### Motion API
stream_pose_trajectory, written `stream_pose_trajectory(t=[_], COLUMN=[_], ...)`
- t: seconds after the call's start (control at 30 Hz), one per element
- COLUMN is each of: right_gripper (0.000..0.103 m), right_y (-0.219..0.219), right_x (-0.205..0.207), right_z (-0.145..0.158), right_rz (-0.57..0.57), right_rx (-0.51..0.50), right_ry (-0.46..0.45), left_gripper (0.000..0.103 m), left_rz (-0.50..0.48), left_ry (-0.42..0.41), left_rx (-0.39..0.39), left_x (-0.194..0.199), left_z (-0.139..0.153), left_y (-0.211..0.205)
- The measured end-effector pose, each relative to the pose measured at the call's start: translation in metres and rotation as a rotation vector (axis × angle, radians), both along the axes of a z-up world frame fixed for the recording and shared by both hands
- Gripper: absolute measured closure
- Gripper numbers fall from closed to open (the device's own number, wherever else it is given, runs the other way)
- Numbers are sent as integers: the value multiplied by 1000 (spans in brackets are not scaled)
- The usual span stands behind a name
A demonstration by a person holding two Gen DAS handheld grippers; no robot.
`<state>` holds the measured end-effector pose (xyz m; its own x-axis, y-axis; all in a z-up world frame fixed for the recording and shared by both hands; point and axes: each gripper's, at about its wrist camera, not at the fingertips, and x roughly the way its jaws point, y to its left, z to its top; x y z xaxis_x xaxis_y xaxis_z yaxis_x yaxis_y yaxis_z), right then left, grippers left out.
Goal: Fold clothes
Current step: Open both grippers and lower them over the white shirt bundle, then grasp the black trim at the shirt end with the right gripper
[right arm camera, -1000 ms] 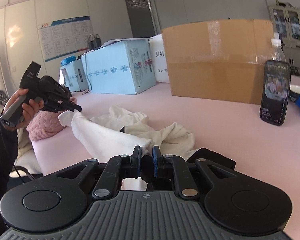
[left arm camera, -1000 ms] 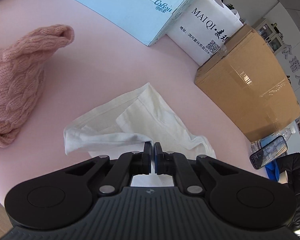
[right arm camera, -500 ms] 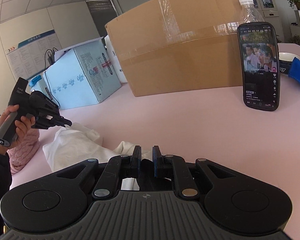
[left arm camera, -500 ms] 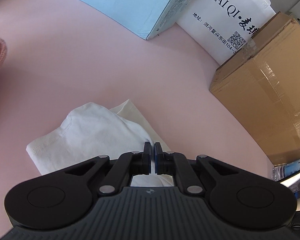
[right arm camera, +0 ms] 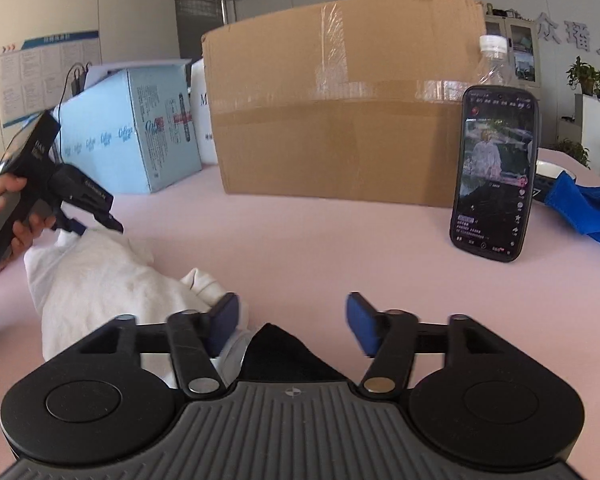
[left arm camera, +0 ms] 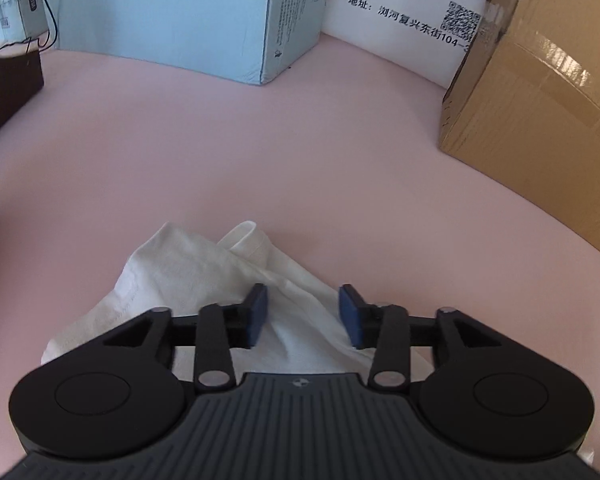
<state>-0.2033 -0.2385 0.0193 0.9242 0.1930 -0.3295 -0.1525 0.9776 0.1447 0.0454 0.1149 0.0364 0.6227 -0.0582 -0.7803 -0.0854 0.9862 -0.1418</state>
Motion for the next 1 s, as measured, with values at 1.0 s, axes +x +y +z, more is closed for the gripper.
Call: stream_pose_trajectory(t=[1.0], right_gripper=[1], right_y=[25], right_x=[-18], right_z=[-24], right_rz=[138], right_rx=[348], right_ry=[146], left_gripper=[0], left_rz=[-436], left_ry=[-232], left_rx=[-218], left_x=[-117], left_z=[-25], left_y=[6])
